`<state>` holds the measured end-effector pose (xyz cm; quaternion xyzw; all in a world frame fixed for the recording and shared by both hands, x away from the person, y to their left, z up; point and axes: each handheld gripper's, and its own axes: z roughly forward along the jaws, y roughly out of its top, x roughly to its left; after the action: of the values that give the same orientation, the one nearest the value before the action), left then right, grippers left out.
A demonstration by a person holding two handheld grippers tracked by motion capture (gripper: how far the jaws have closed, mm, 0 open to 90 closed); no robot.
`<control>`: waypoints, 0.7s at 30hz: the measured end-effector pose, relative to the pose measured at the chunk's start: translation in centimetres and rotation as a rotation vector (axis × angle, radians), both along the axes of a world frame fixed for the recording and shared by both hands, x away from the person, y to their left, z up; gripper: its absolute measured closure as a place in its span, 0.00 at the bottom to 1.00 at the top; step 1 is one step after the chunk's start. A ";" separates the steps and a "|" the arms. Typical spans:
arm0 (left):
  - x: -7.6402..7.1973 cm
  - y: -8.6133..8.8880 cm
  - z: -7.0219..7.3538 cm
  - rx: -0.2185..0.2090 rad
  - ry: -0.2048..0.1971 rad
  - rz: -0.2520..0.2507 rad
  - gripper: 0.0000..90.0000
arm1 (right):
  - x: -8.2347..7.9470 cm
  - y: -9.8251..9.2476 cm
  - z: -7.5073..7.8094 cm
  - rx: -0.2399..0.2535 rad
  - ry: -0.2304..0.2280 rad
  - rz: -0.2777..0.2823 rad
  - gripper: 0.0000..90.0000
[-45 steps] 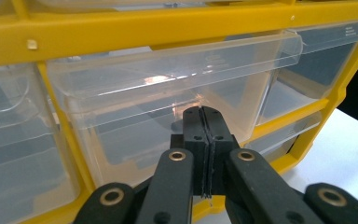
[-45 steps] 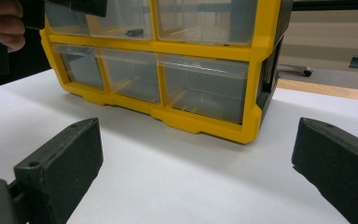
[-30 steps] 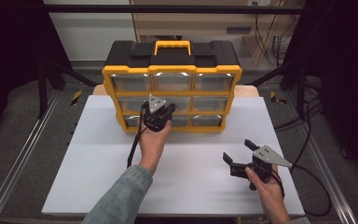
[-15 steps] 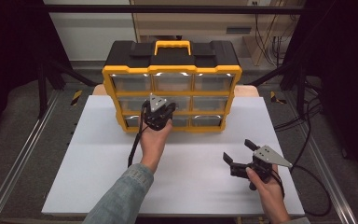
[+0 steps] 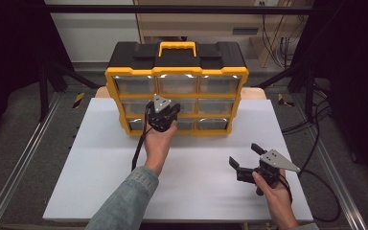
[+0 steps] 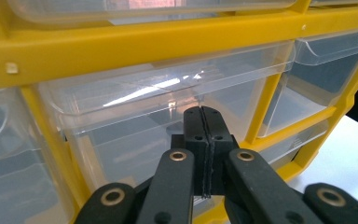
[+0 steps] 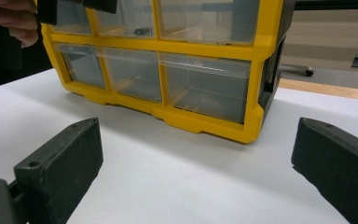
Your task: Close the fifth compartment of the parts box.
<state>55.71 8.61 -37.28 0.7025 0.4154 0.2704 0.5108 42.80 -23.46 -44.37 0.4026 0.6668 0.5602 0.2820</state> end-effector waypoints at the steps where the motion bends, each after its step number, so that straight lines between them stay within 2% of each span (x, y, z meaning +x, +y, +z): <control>1: 0.0 0.0 0.0 0.002 -0.002 -0.001 1.00 | 0.0 0.0 0.0 0.002 0.002 -0.001 0.02; 21: 0.2 -0.3 -0.1 0.020 0.008 -0.031 1.00 | 0.1 -0.2 0.0 -0.003 -0.003 -0.004 0.02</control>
<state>55.88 8.30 -37.41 0.7150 0.4039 0.2638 0.5060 42.86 -23.69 -44.40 0.4026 0.6664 0.5591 0.2849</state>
